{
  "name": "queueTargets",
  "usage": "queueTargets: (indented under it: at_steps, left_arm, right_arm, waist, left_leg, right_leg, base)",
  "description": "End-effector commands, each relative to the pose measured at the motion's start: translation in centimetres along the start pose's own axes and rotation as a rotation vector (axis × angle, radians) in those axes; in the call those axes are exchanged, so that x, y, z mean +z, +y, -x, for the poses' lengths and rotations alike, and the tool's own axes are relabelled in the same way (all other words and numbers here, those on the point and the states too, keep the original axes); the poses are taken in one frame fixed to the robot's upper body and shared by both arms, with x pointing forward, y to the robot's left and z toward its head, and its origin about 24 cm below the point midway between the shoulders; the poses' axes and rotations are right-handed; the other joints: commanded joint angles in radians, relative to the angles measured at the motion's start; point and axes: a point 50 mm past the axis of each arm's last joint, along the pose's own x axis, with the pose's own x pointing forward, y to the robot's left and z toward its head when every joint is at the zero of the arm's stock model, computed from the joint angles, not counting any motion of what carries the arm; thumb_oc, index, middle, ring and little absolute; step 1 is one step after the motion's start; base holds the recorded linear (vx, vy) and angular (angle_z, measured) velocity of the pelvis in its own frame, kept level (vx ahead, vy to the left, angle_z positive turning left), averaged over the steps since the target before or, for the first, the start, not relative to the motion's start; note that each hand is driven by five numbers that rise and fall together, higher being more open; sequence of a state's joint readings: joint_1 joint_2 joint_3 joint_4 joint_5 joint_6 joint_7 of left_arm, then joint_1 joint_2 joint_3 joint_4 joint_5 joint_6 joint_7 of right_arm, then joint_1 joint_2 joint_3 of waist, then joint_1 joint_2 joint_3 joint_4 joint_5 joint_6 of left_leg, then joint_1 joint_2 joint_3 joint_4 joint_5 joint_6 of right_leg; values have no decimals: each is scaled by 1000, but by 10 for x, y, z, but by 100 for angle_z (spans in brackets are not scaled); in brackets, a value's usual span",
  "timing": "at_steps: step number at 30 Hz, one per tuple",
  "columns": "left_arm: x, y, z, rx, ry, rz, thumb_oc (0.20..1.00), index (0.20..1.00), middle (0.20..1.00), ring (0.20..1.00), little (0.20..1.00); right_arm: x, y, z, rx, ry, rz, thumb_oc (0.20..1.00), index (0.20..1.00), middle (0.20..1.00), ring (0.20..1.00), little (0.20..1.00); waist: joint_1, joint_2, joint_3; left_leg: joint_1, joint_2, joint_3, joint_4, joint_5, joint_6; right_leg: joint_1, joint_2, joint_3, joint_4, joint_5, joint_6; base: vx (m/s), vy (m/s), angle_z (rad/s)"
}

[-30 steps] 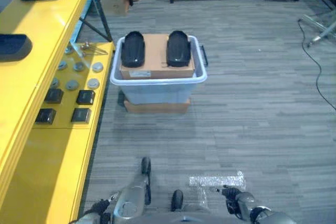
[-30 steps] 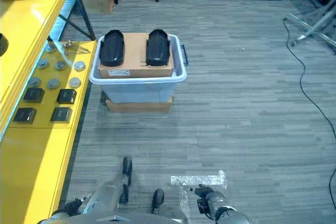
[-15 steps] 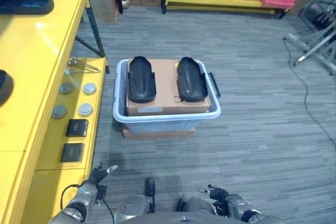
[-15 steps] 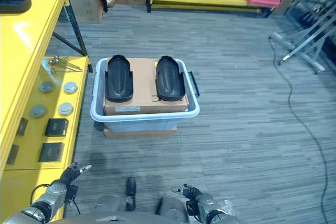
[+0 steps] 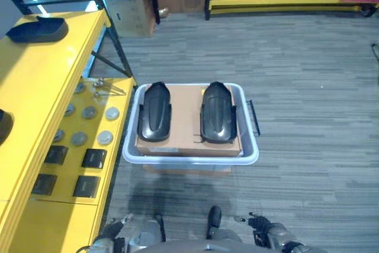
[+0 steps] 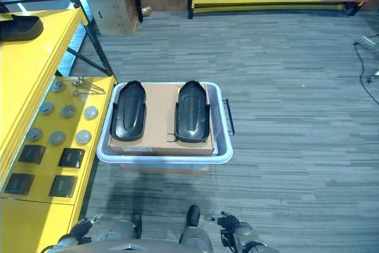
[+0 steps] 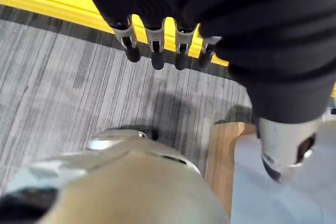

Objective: Move parts from the plastic box to the shelf.

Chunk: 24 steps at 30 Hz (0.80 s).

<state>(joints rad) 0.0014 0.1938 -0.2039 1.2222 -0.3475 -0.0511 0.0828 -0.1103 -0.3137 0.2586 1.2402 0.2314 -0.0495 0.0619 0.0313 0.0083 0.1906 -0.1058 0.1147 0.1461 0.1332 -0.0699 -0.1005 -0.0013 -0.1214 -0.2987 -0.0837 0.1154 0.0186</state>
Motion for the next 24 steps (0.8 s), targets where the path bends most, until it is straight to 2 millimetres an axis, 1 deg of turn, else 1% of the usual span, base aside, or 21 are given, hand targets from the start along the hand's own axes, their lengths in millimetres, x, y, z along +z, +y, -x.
queueTargets:
  at_steps: [1, 2, 3, 4, 6, 7, 9, 10, 11, 12, 13, 14, 15, 18, 19, 20, 22, 23, 24]
  left_arm:
    - [23, 5, -3, 16, -75, -136, 1000, 1000, 1000, 1000, 1000]
    - [23, 5, -3, 23, -83, -136, 1000, 1000, 1000, 1000, 1000]
    - [26, 10, -3, 44, -100, -129, 1000, 1000, 1000, 1000, 1000]
    - [26, 10, -3, 44, -100, -129, 1000, 1000, 1000, 1000, 1000]
    - [33, 21, -3, 67, -118, -105, 1000, 1000, 1000, 1000, 1000]
    - [38, 25, -3, 72, -134, -99, 1000, 1000, 1000, 1000, 1000]
    - [44, 29, -2, 71, -158, -92, 1000, 1000, 1000, 1000, 1000]
    - [47, 30, -2, 70, -173, -85, 1000, 1000, 1000, 1000, 1000]
    - [49, 30, -1, 68, -181, -82, 1000, 1000, 1000, 1000, 1000]
    - [50, 30, -1, 66, -184, -80, 1000, 1000, 1000, 1000, 1000]
    - [55, 29, -1, 56, -195, -75, 1000, 1000, 1000, 1000, 1000]
    - [57, 28, -1, 48, -199, -80, 1000, 1000, 1000, 1000, 1000]
    - [58, 28, -1, 48, -205, -82, 1000, 1000, 1000, 1000, 1000]
    - [68, 21, -2, 17, -220, -123, 1000, 1000, 1000, 1000, 1000]
    - [72, 16, -2, 3, -223, -143, 1000, 1000, 1000, 1000, 1000]
    - [72, 15, -3, 2, -224, -145, 1000, 1000, 1000, 1000, 1000]
    - [74, 11, -3, -12, -226, -174, 1000, 1000, 1000, 1000, 1000]
    - [75, 9, -3, -19, -229, -178, 1000, 1000, 1000, 1000, 1000]
    - [77, 8, -4, -24, -229, -168, 1000, 1000, 1000, 1000, 1000]
  right_arm:
    - [30, -23, 3, -141, -213, -125, 1000, 1000, 1000, 1000, 1000]
    - [39, -29, 5, -164, -271, -138, 1000, 1000, 1000, 1000, 1000]
    - [62, -41, 13, -221, -425, -139, 1000, 1000, 1000, 1000, 1000]
    - [62, -41, 13, -221, -425, -139, 1000, 1000, 1000, 1000, 1000]
    - [91, -48, 26, -273, -600, -118, 1000, 1000, 1000, 1000, 1000]
    - [106, -50, 34, -300, -679, -91, 1000, 1000, 1000, 1000, 1000]
    - [124, -55, 48, -346, -788, -45, 1000, 1000, 1000, 1000, 1000]
    - [137, -60, 59, -373, -860, -24, 1000, 1000, 1000, 1000, 1000]
    - [146, -64, 67, -395, -905, -16, 1000, 1000, 1000, 1000, 1000]
    - [149, -66, 70, -404, -927, -14, 1000, 1000, 1000, 1000, 1000]
    - [167, -74, 84, -441, -1010, 13, 1000, 1000, 1000, 1000, 1000]
    - [177, -78, 92, -458, -1045, 12, 1000, 1000, 1000, 1000, 1000]
    - [181, -80, 94, -464, -1054, 10, 1000, 1000, 1000, 1000, 1000]
    - [218, -98, 114, -533, -1127, -16, 1000, 1000, 1000, 1000, 1000]
    - [236, -103, 120, -566, -1141, -13, 1000, 1000, 1000, 1000, 1000]
    - [239, -104, 121, -569, -1141, -12, 1000, 1000, 1000, 1000, 1000]
    - [266, -112, 132, -643, -1131, 33, 1000, 1000, 1000, 1000, 1000]
    - [284, -118, 141, -681, -1136, 35, 1000, 1000, 1000, 1000, 1000]
    - [294, -120, 146, -716, -1125, 63, 1000, 1000, 1000, 1000, 1000]
  waist:
    - [1, 45, 32]
    - [2, 42, 33]
    - [-4, 38, 33]
    - [-4, 38, 33]
    - [-22, 30, 31]
    - [-32, 27, 32]
    - [-45, 25, 36]
    - [-55, 22, 41]
    - [-60, 20, 44]
    - [-61, 20, 46]
    - [-63, 19, 56]
    - [-63, 18, 63]
    - [-61, 18, 65]
    - [-43, 15, 98]
    - [-31, 16, 114]
    - [-30, 16, 116]
    - [-11, 18, 138]
    - [3, 18, 155]
    - [10, 18, 166]
  left_leg:
    - [14, 25, -13, -101, 153, 20]
    - [21, 19, -28, -108, 150, 22]
    - [38, 11, -32, -126, 146, 19]
    - [38, 11, -32, -126, 146, 19]
    - [59, 3, -25, -142, 136, 22]
    - [63, -1, -21, -149, 133, 24]
    - [67, -6, -16, -158, 130, 28]
    - [69, -9, -13, -164, 128, 31]
    - [70, -10, -9, -167, 126, 33]
    - [70, -10, -7, -167, 125, 34]
    - [64, -12, 1, -171, 126, 38]
    - [57, -14, 3, -170, 126, 40]
    - [53, -14, 4, -168, 126, 41]
    - [10, -17, -7, -149, 126, 43]
    - [-5, -18, -14, -144, 126, 41]
    - [-7, -18, -15, -143, 126, 40]
    - [-27, -19, -26, -134, 127, 36]
    - [-43, -20, -34, -124, 128, 33]
    - [-54, -22, -40, -116, 127, 31]
  right_leg:
    - [-9, -51, 27, 113, -99, 80]
    - [-10, -51, 30, 112, -97, 80]
    - [-5, -56, 28, 101, -90, 87]
    - [-5, -56, 28, 101, -90, 87]
    - [-2, -59, 36, 84, -79, 95]
    - [-7, -60, 41, 80, -75, 100]
    - [-16, -62, 48, 77, -70, 106]
    - [-22, -62, 52, 74, -67, 109]
    - [-26, -62, 54, 72, -64, 112]
    - [-27, -62, 55, 70, -63, 113]
    - [-37, -53, 55, 79, -71, 109]
    - [-48, -48, 56, 88, -76, 107]
    - [-52, -47, 56, 91, -78, 106]
    - [-82, -40, 52, 112, -91, 95]
    - [-90, -40, 47, 115, -93, 92]
    - [-91, -40, 46, 115, -93, 91]
    - [-100, -44, 37, 116, -95, 87]
    - [-107, -47, 31, 117, -96, 83]
    - [-115, -50, 28, 120, -96, 82]
  base:
    - [40, 41, 3]
    - [92, 65, -10]
    - [79, 43, -15]
    - [118, 51, -14]
    - [104, 61, -7]
    - [76, 71, 6]
    - [52, 61, 4]
    - [58, 49, -13]
    - [56, 40, -11]
    - [50, 57, -5]
    - [30, 58, -1]
    - [14, 53, -2]
    - [0, 0, 0]
    - [-48, 11, -8]
    - [-56, 15, -8]
    - [-41, 16, -2]
    - [-13, 13, 2]
    - [-13, 33, 10]
    - [-11, 32, 11]
